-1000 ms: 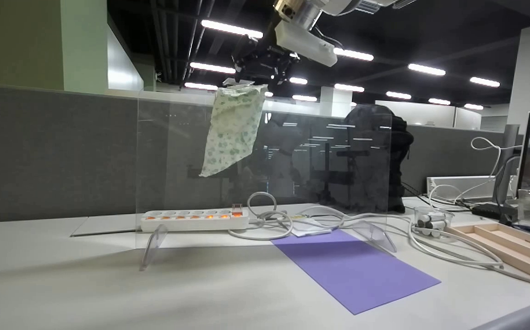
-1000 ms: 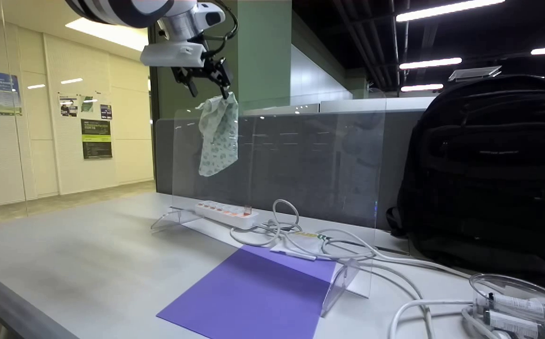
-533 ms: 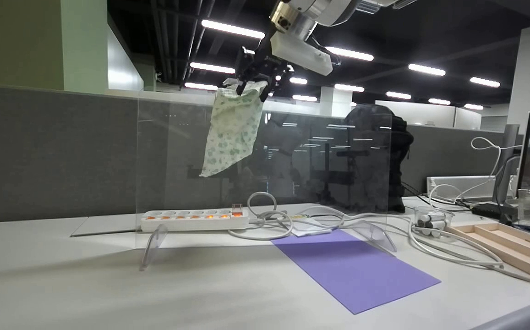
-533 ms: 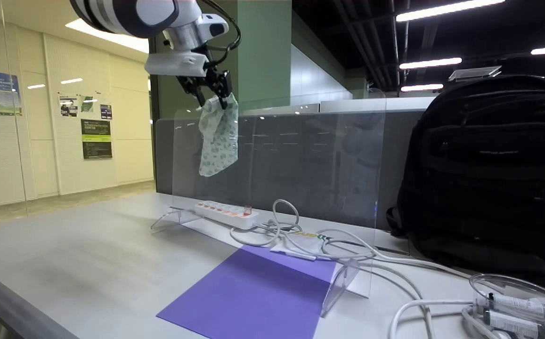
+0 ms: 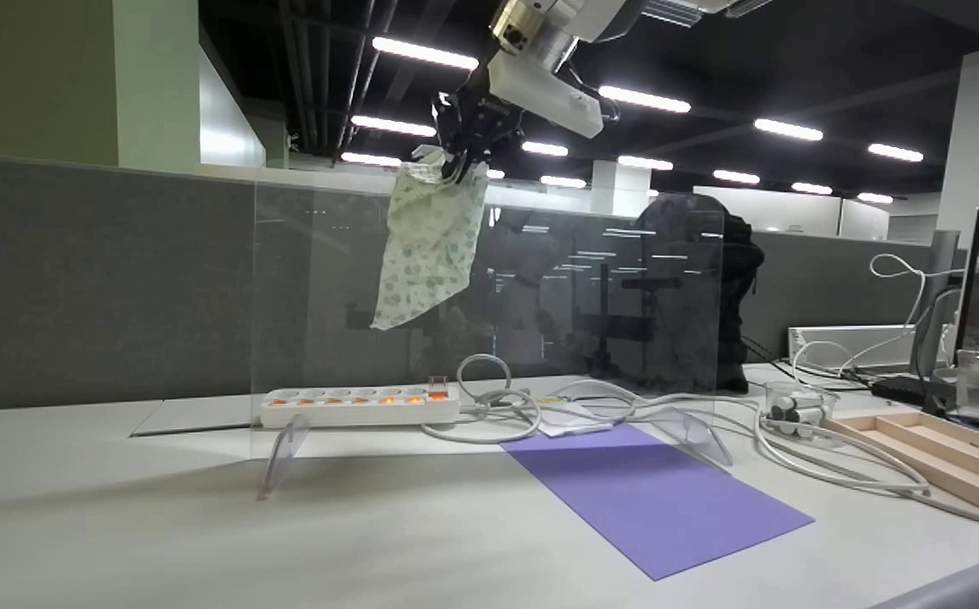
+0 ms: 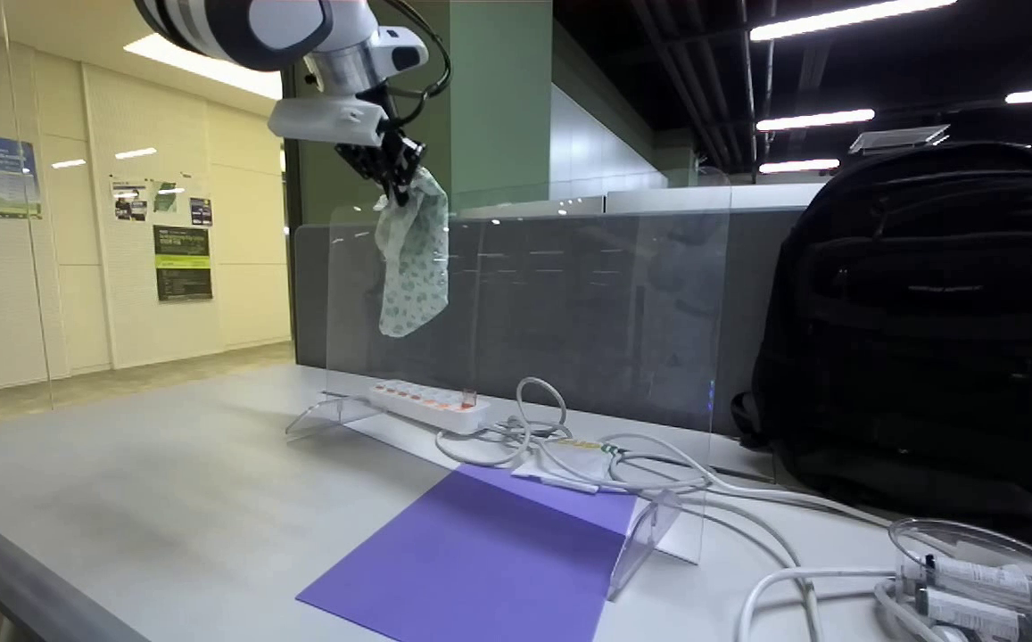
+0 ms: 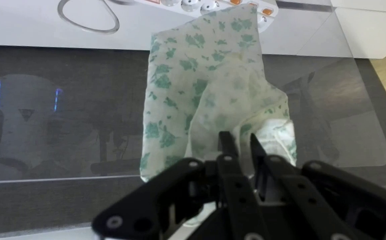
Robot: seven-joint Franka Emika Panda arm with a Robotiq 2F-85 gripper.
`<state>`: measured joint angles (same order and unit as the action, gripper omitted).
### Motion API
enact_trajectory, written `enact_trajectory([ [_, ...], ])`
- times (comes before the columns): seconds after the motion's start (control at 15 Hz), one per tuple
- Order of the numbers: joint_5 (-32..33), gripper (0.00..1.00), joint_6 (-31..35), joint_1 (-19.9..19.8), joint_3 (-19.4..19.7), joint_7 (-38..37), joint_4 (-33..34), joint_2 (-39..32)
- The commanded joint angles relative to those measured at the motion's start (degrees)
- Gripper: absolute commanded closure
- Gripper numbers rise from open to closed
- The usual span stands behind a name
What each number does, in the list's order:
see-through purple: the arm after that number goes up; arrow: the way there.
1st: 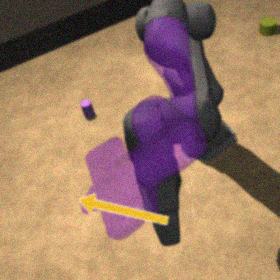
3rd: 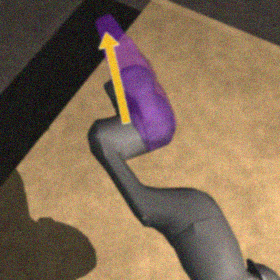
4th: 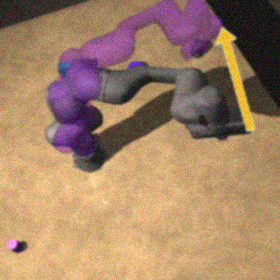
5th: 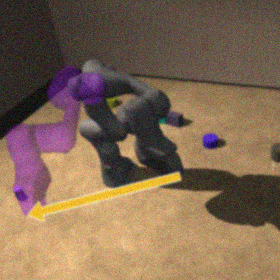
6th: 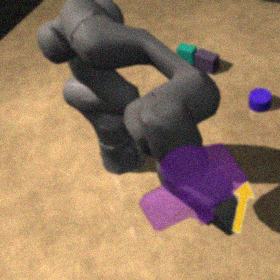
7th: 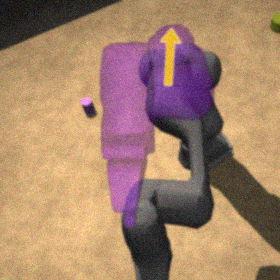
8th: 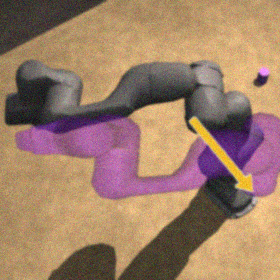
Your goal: Unhang the cloth and put it on the table
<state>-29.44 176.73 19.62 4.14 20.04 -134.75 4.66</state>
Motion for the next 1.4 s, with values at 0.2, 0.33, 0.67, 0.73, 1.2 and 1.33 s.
enact_trajectory([
  [0.2,-1.77,1.0,-16.24,0.43,0.77,5.37,-0.64,1.29],
  [0.33,1.42,1.0,-23.5,-0.61,0.85,4.42,-2.05,1.5],
  [0.67,11.49,1.0,-37.86,-9.18,-3.82,1.61,-3.94,0.96],
  [0.73,13.13,1.0,-39.03,-10.14,-4.02,1.54,-4.31,0.91],
  [1.2,16.04,0.6,-38.59,-13.12,-4.89,2.78,-6.09,1.27],
  [1.33,15.49,0.45,-38.12,-13.18,-5.1,2.94,-6.38,1.39],
])
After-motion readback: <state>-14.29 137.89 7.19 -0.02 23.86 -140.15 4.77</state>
